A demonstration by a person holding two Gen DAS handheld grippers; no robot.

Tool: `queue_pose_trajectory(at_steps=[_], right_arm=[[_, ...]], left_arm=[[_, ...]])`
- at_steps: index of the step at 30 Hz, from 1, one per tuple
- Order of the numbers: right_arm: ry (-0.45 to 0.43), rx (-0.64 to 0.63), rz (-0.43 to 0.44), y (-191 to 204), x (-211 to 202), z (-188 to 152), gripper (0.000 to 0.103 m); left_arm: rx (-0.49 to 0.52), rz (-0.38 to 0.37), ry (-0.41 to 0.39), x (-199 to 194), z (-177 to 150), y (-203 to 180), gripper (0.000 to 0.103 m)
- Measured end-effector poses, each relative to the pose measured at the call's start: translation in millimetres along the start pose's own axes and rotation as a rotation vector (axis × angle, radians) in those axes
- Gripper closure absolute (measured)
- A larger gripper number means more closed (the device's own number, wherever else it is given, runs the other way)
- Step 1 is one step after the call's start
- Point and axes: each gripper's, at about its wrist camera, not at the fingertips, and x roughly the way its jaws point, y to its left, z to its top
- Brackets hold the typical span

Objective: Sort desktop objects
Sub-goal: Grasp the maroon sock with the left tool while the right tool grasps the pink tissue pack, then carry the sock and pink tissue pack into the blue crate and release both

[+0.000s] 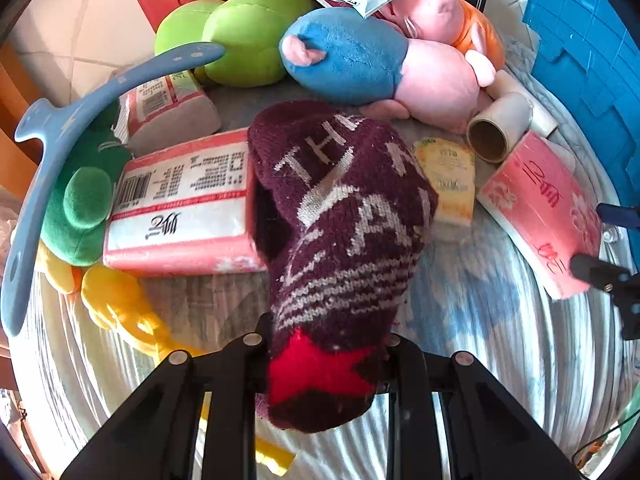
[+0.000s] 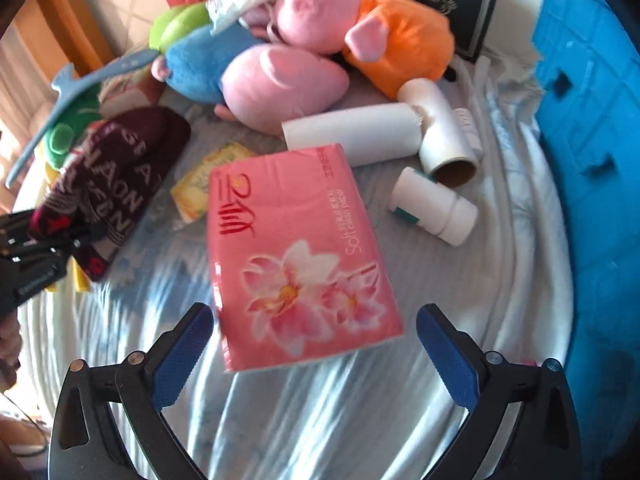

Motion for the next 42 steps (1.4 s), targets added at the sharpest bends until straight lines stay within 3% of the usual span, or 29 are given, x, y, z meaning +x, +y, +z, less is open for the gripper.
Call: queue_pose_trajectory(at_steps=[6, 7, 11, 20, 27, 35, 42], right_arm=[[0.031, 0.018, 0.041, -2, 30, 4, 0.001], [0.019, 0.039, 0.042, -2, 28, 3, 0.008], [-0.03, 0.038, 0.004, 7, 6, -4, 0.013], [-0.309, 0.074, -0.065, 36, -117, -17, 0.013], [-0.524, 0.143, -0.173, 64, -227, -32, 0.013], [-0.665, 0.221, -0.347, 80, -312, -69, 0.013], [-0.75, 0.292, -0.415, 43, -365, -84, 0.013]], left_arm=[[-0.007, 0.015, -0.024, 6, 5, -2, 0.08], [0.004, 0.021, -0.036, 2, 5, -6, 0.082], [0.032, 0.032, -0.115, -26, 7, -9, 0.084], [0.084, 0.017, -0.384, -135, 2, -21, 0.084], [0.111, -0.058, -0.55, -210, -7, -21, 0.084], [0.169, -0.171, -0.683, -263, -19, -40, 0.084], [0.216, -0.206, -0.729, -295, -12, -86, 0.084]])
